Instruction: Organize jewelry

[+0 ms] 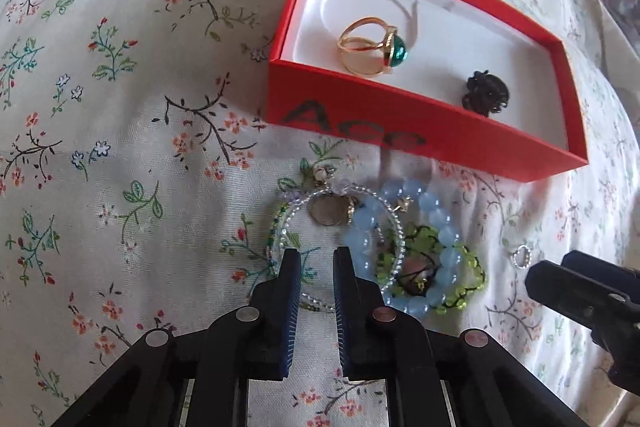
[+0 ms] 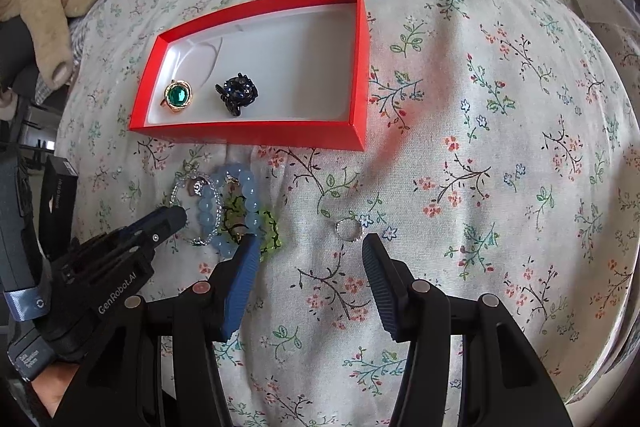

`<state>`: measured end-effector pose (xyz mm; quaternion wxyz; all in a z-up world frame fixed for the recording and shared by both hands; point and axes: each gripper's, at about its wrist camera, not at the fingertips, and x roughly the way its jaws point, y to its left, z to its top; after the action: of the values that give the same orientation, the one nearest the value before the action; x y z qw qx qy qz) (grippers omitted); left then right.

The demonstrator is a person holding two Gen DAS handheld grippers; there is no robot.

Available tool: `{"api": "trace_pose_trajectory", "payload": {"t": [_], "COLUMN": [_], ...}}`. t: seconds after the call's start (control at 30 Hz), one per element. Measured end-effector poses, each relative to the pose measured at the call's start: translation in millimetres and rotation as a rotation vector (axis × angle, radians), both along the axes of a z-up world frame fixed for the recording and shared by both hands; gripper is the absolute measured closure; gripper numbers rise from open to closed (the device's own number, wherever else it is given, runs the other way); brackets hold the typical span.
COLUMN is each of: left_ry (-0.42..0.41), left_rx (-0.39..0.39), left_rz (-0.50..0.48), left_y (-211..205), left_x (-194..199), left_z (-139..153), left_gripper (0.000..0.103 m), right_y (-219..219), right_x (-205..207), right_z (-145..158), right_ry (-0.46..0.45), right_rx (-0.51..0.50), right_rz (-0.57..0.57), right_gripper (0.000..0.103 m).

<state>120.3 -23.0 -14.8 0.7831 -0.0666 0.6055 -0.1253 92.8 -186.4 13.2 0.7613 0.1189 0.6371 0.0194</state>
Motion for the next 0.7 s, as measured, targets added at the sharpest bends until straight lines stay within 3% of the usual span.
{"api": "trace_pose_trajectory", "payload": {"t": [0.13, 0.3, 0.7], "left_ry": [-0.048, -0.045, -0.024], "left_rx": [-0.074, -0.107, -0.068], "left_rz": [-0.021, -0.053, -0.05], "left_y": [-1, -10, -39], "left_x": [-3, -2, 9], "left_z": [8, 2, -12], "left_gripper": [0.09, 0.09, 0.09], "right_y": [3, 8, -4], "right_x": [1, 3, 7], "right_z": [1, 1, -2], "right_ry": [-0.005, -0.015, -0.012], "right_rx": [0.022, 0.036, 0.024], "right_rz": [0.006, 0.003, -0.034], "right_gripper": [0.047, 0.047, 0.047]}}
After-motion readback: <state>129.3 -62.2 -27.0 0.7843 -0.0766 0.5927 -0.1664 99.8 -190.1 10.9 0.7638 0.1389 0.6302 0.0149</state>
